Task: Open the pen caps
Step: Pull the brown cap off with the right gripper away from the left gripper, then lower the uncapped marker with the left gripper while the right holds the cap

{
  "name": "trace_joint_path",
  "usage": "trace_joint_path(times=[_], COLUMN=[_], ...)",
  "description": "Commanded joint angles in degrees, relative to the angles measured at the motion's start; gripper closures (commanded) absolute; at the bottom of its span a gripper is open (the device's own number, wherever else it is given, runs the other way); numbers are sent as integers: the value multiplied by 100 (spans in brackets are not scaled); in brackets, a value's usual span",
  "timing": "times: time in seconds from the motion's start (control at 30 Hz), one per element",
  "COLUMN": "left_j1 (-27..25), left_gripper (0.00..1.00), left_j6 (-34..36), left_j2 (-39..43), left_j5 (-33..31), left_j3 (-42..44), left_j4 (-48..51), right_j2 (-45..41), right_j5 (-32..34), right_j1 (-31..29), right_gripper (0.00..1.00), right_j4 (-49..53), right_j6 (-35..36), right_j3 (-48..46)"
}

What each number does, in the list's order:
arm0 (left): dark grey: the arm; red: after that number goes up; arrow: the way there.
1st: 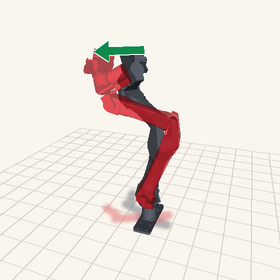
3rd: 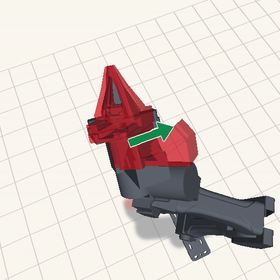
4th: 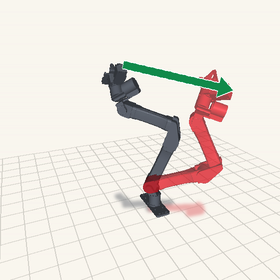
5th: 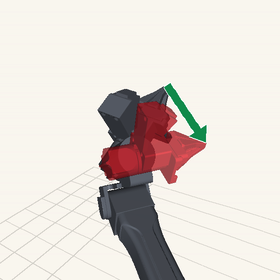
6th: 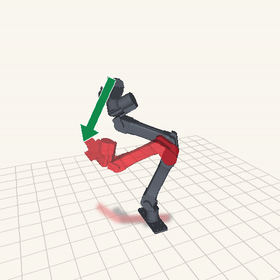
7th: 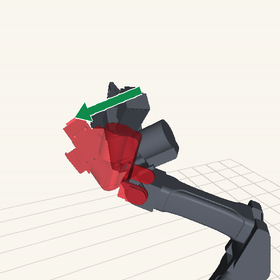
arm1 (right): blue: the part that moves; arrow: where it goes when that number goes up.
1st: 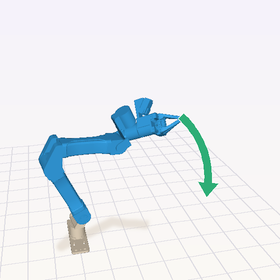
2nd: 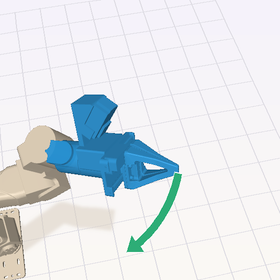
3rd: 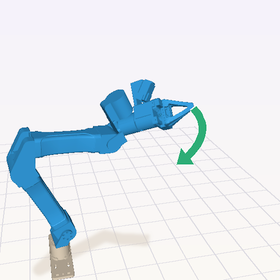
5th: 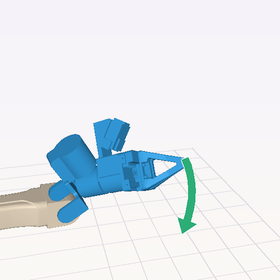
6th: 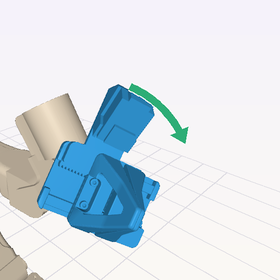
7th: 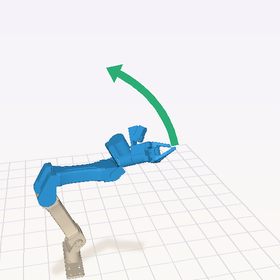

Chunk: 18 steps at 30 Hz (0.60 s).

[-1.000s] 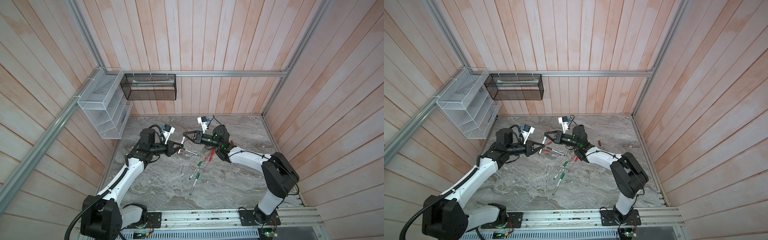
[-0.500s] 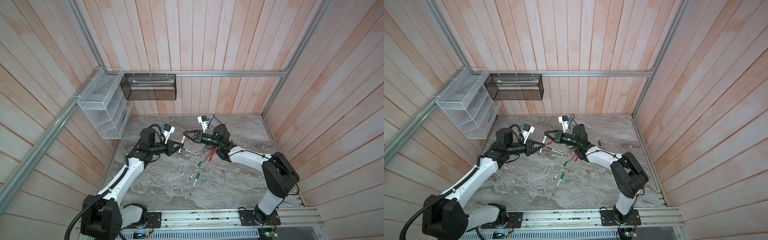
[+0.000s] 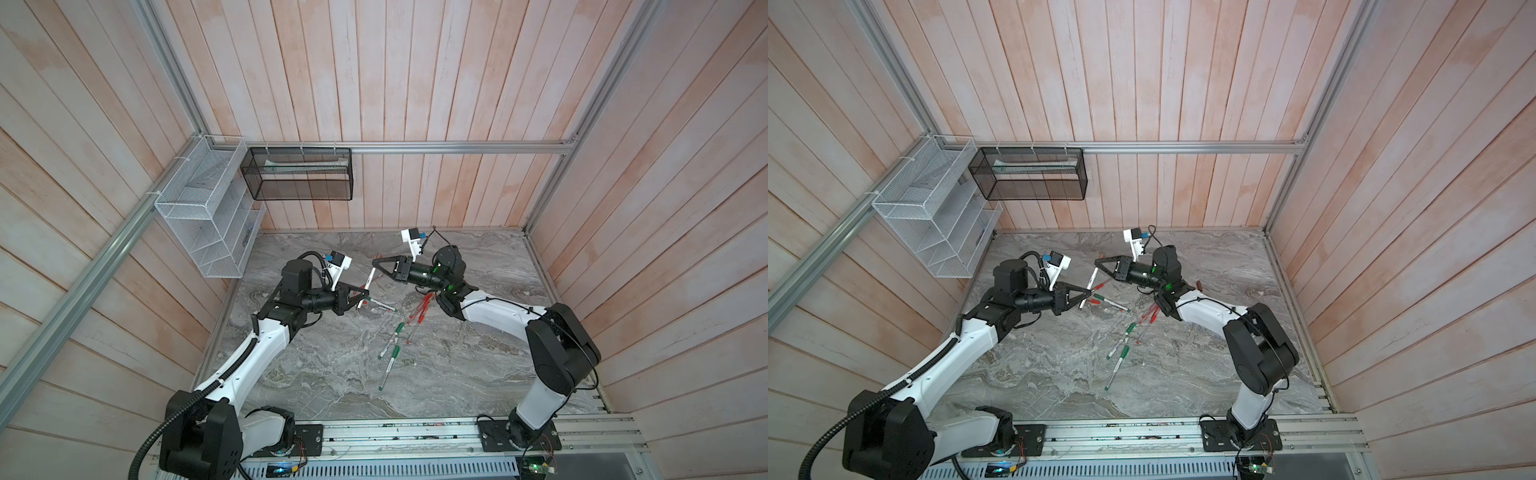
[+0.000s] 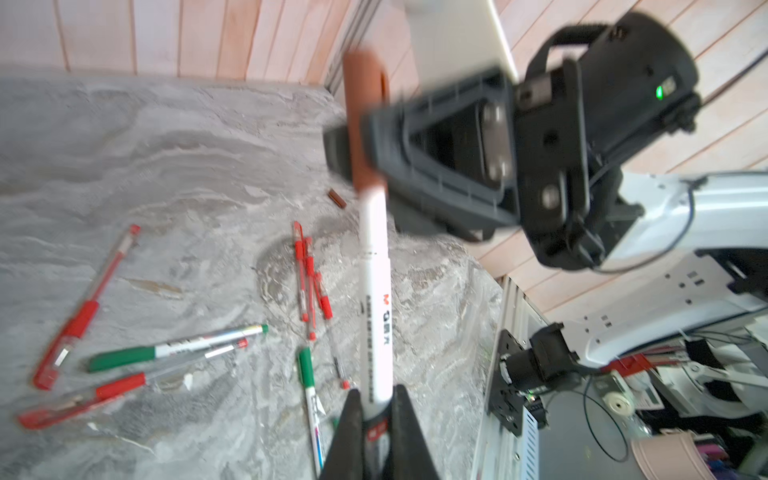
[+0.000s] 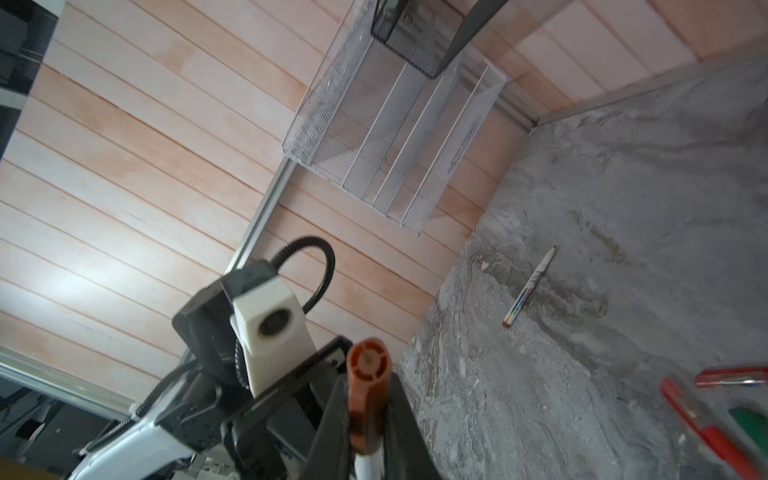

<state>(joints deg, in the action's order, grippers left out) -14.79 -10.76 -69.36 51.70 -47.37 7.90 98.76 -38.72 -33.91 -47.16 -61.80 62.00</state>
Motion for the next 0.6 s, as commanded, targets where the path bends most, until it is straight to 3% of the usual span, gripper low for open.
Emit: trace_joint_path(times=[0.0,0.3,0.57], left_j1=[-112,101,597], left_gripper=[100,100,100], left_j6=[71,-228,475], left_j2=[240,153,-438], left_j5=[445,-14,-977], left_j3=[369,224,-637], left_j4=[159,28,706], right_j2=[-241,-537,-1661], right_j5=[385,378,681], right_j1=[446,521,751], right_gripper=[100,100,100], right_j4=[-371,-125,1689], right_j6=[-181,-10,1113], right_j3=[152,-170,-811])
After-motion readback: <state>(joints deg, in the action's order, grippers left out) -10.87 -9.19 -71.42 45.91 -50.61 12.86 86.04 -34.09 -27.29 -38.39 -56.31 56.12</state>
